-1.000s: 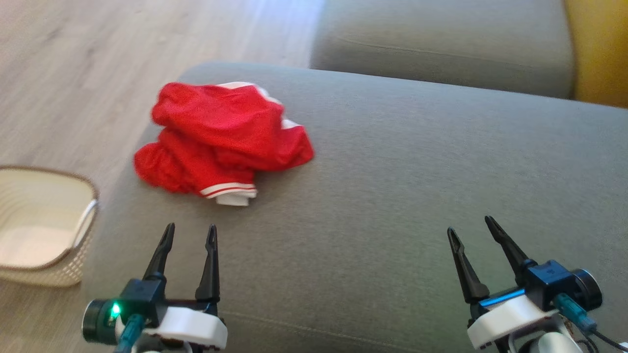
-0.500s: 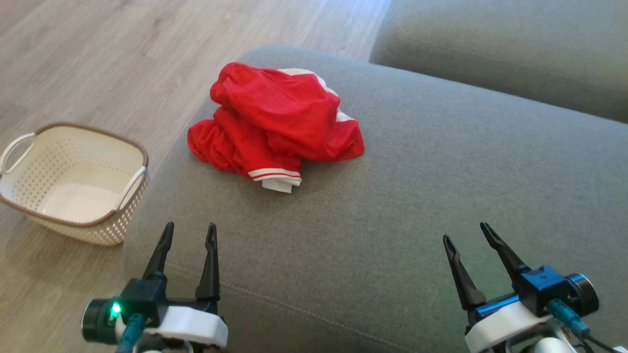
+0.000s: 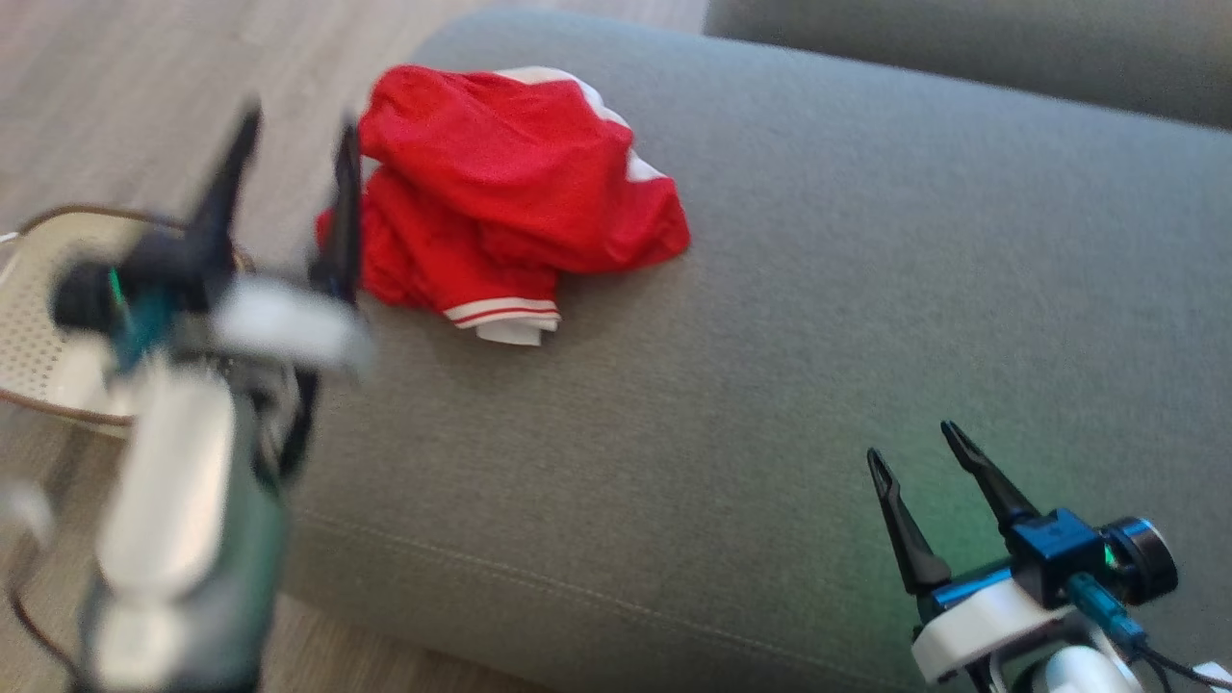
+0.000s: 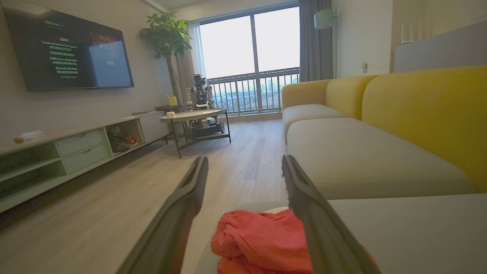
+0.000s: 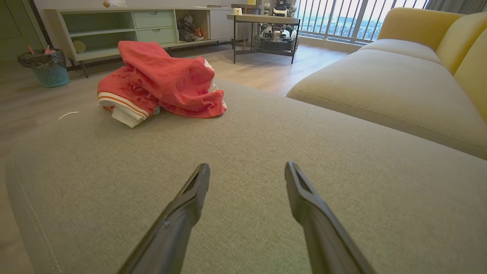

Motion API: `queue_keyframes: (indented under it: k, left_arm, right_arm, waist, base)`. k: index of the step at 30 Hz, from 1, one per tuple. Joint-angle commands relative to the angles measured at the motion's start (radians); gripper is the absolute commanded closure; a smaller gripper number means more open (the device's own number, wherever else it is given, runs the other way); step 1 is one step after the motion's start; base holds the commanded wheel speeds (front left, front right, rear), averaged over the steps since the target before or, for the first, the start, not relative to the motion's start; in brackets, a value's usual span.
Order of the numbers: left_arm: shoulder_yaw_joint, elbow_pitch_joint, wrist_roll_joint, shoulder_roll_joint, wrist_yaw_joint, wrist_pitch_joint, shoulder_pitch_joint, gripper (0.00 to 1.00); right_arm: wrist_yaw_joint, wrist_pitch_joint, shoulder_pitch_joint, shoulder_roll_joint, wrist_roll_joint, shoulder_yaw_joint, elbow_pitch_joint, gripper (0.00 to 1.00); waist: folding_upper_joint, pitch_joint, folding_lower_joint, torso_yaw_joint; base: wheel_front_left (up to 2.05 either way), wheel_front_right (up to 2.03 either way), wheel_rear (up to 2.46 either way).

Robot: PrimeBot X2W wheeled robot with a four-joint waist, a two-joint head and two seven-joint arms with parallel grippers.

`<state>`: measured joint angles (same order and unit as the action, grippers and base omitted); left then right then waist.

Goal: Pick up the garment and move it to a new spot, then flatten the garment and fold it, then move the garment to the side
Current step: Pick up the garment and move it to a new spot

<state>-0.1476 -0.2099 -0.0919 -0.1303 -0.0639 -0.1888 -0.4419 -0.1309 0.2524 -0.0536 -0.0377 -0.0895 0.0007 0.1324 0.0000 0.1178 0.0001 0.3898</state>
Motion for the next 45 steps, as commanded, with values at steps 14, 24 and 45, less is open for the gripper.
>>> queue_keyframes:
  k: [14, 24, 45]
  left_arm:
    - [-0.008, -0.622, -0.07, -0.17, -0.059, 0.422, -0.625, 0.0]
    - [-0.047, -0.878, -0.04, -0.237, -0.046, 0.586, -0.701, 0.0]
    - [-0.038, -0.882, -0.087, -0.225, -0.031, 0.249, -0.726, 1.0]
  right_arm:
    - [0.0, 0.009, 0.138, -0.013, -0.027, 0.007, -0.074, 0.0]
    - [0.0, 0.009, 0.159, -0.013, 0.012, 0.034, -0.074, 0.0]
    - [0.0, 0.009, 0.184, -0.013, 0.052, 0.054, -0.062, 0.0]
  waist:
    - [0.0, 0.218, -0.0001, -0.21]
    - [0.0, 0.284, -0.0001, -0.285]
    - [0.0, 0.271, -0.0001, -0.257]
  base:
    - [0.0, 0.0, 0.0]
    - [0.0, 0.0, 0.0]
    - [0.0, 0.0, 0.0]
